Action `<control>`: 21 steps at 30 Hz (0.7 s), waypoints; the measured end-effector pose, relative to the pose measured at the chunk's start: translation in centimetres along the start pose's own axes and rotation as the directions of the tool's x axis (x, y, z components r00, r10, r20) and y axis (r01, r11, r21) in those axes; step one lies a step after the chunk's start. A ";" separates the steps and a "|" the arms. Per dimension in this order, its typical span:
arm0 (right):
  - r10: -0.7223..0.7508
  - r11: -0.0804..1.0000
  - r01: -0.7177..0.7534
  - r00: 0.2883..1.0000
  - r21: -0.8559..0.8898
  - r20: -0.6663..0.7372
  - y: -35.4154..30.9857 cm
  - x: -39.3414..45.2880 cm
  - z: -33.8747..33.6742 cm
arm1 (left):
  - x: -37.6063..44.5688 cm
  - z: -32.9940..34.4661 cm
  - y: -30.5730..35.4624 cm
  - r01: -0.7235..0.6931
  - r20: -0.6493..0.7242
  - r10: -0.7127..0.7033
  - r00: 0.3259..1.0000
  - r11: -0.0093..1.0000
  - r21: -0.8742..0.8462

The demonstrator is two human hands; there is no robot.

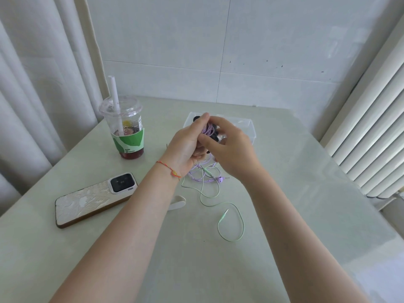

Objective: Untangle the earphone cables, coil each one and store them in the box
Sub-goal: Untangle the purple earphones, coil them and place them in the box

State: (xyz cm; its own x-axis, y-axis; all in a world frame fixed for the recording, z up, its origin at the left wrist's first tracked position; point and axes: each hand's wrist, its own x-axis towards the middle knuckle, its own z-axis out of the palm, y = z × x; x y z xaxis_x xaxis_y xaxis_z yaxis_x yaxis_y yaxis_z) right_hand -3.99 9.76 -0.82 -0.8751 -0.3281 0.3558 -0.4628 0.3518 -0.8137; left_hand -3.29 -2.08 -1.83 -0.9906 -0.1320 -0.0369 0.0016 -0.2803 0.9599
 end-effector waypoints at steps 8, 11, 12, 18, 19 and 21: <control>0.136 0.967 -0.133 0.991 0.218 0.003 -0.5 -0.1 -0.1 | -0.1 1.0 -0.3 -0.121 -0.112 0.128 0.985 0.990 0.068; 0.151 0.955 -0.148 0.989 0.259 0.008 -0.6 -0.2 -0.1 | 0.0 1.2 -0.3 -0.085 -0.168 0.082 0.982 0.996 -0.008; 0.155 0.952 -0.150 0.988 0.265 0.005 -0.6 -0.2 0.0 | 0.0 1.3 -0.3 -0.074 -0.170 0.068 0.983 0.997 -0.028; 0.213 0.917 -0.197 0.977 0.346 -0.009 -0.6 -0.2 0.3 | 0.8 1.1 -1.1 -0.094 -0.156 0.102 0.982 0.994 0.059; 0.220 0.909 -0.204 0.975 0.365 -0.004 -0.6 -0.2 0.3 | 0.9 1.1 -1.2 -0.109 -0.173 0.121 0.978 0.991 0.079; 0.216 0.899 -0.202 0.976 0.388 0.009 -0.7 -0.2 0.3 | 1.1 1.1 -1.3 -0.148 -0.202 0.169 0.965 0.983 0.113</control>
State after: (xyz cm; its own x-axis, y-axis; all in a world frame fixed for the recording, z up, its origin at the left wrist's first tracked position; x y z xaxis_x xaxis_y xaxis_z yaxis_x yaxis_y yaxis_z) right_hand -3.42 9.35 -0.45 -0.9530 -0.2523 0.1679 -0.1842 0.0422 -0.9820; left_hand -4.53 -0.78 -2.82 -0.9277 -0.3667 0.0703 0.1331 -0.1487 0.9799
